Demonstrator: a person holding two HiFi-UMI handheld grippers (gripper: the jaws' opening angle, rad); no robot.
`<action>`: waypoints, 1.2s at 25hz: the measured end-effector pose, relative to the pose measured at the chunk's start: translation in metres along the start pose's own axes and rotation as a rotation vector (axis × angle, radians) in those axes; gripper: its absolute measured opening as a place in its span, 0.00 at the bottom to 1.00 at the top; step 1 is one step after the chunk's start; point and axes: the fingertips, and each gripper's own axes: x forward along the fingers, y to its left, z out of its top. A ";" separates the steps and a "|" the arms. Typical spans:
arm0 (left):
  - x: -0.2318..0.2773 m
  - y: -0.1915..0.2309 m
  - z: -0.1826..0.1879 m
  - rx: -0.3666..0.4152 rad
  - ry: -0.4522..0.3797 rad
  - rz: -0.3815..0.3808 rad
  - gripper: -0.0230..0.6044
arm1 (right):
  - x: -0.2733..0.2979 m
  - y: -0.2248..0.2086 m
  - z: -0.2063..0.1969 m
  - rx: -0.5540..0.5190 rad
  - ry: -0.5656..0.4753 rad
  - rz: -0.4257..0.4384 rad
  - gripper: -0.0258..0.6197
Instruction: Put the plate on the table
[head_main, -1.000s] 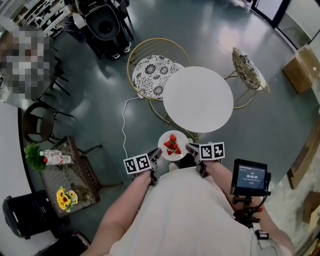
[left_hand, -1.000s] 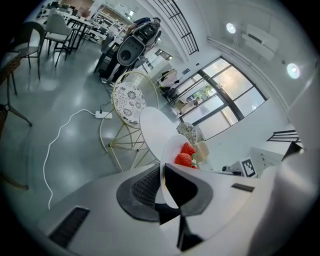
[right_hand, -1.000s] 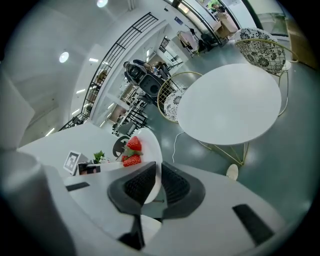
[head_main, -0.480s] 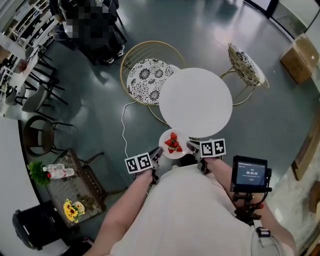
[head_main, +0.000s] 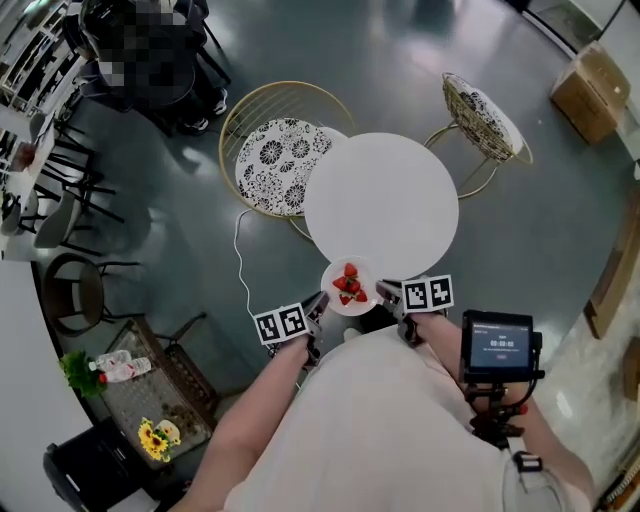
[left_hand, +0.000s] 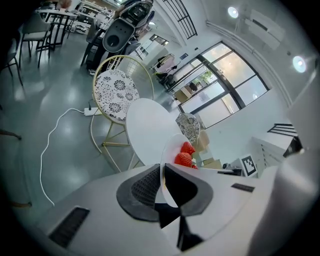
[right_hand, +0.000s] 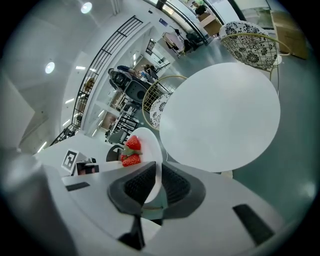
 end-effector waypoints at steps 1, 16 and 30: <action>0.004 0.000 0.002 0.001 0.006 0.001 0.09 | 0.001 -0.003 0.002 0.005 0.002 -0.005 0.09; 0.075 0.011 0.046 -0.003 0.046 0.056 0.09 | 0.029 -0.057 0.059 0.045 0.048 -0.018 0.09; 0.109 0.013 0.062 0.017 0.100 0.061 0.10 | 0.033 -0.081 0.078 0.085 0.055 -0.038 0.09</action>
